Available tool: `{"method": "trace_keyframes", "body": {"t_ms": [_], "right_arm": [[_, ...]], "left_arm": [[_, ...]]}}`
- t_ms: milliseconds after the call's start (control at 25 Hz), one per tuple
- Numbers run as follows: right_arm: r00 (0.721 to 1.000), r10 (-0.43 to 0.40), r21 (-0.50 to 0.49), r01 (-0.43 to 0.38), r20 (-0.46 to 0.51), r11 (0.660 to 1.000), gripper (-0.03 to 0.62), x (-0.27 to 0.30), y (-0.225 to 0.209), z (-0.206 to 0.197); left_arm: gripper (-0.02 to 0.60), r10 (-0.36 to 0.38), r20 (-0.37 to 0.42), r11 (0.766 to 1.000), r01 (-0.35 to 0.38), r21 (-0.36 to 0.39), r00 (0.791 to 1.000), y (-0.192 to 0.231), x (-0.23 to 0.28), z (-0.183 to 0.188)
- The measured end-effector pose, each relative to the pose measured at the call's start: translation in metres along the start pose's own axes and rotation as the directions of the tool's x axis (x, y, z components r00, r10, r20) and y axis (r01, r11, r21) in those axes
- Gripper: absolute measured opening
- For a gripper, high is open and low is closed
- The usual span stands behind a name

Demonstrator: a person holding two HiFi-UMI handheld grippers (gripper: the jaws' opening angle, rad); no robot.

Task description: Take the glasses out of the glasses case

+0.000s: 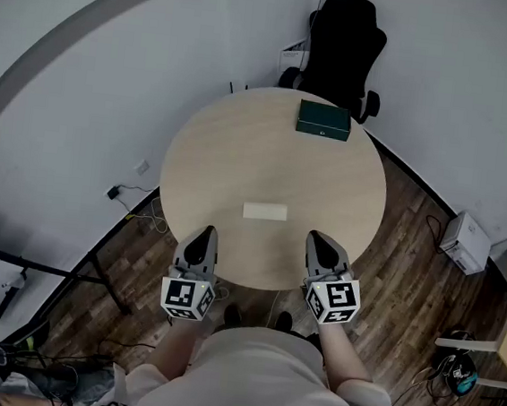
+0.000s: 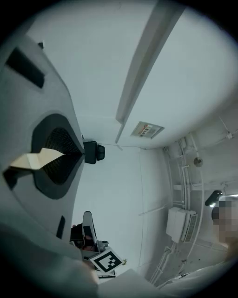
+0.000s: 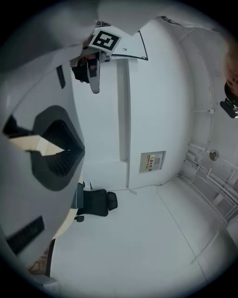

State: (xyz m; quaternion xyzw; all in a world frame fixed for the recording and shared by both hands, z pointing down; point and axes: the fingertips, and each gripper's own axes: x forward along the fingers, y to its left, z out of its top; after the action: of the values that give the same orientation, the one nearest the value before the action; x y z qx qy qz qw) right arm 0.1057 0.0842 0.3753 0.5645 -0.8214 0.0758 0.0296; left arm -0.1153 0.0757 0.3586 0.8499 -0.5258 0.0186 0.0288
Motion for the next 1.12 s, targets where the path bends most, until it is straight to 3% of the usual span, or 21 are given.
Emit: {"method": "trace_keyframes", "body": {"t_ms": [800,1120], "right_arm": [[1.0,0.013,0.016,-0.013,-0.017,1.0,0.011,0.003,-0.009,-0.004],[0.998,0.053,0.015,-0.053,-0.017,0.999,0.011,-0.009,-0.035,-0.003]], "left_arm": [[0.008,-0.014,-0.028,1.0,0.014,-0.002,0.999,-0.008,0.012,-0.003],[0.008,0.031,-0.065,0.999,-0.029,0.036,0.997,-0.035,0.016,-0.008]]}}
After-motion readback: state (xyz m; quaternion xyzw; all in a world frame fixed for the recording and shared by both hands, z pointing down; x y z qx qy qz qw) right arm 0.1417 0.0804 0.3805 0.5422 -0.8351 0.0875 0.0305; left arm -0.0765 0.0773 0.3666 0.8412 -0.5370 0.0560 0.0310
